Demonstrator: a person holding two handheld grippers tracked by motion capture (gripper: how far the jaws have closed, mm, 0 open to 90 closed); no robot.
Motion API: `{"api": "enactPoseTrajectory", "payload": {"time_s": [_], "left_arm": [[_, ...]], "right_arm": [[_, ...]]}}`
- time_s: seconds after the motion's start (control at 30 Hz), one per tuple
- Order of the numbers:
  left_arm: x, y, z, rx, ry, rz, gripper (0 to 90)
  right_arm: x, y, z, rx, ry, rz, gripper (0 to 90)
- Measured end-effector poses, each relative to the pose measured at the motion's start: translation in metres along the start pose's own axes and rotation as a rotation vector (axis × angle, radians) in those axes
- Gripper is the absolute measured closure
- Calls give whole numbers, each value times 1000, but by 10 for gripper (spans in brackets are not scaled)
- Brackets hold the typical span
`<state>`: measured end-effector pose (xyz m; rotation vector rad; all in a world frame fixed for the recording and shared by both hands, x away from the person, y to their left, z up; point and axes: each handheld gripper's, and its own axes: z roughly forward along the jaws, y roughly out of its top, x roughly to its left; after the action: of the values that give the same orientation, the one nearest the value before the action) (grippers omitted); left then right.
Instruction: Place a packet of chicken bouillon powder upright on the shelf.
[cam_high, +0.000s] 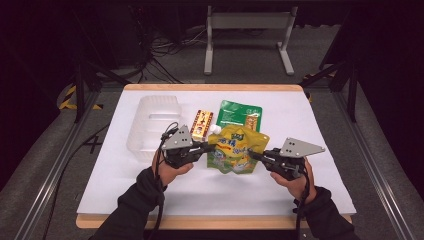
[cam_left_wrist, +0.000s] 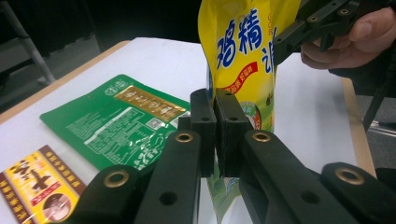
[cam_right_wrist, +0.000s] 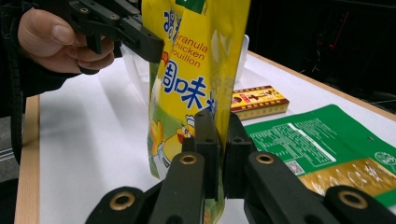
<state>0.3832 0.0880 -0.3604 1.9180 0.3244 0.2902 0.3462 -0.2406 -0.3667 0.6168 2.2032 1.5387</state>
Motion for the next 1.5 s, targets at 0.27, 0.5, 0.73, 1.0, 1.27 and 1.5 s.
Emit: {"api": "enactPoseTrajectory", "payload": {"time_s": [0.27,0.5,0.73,1.0,1.27,1.5], "left_arm": [[5,0,-14,-14,34,-2,873],[8,0,-25,-30,59,-7,873],[12,-2,-35,-35,94,-14,872],[19,-2,-51,-59,138,-21,872],[25,-2,-72,-98,193,-40,872],[32,-5,-87,-120,234,-54,870]], "right_arm": [[3,9,14,-15,15,-8,880],[3,15,23,-22,24,-10,880],[3,21,35,-31,34,-16,880],[5,36,54,-49,44,-29,880],[7,50,72,-58,49,-39,880],[12,60,94,-67,67,-35,881]]}}
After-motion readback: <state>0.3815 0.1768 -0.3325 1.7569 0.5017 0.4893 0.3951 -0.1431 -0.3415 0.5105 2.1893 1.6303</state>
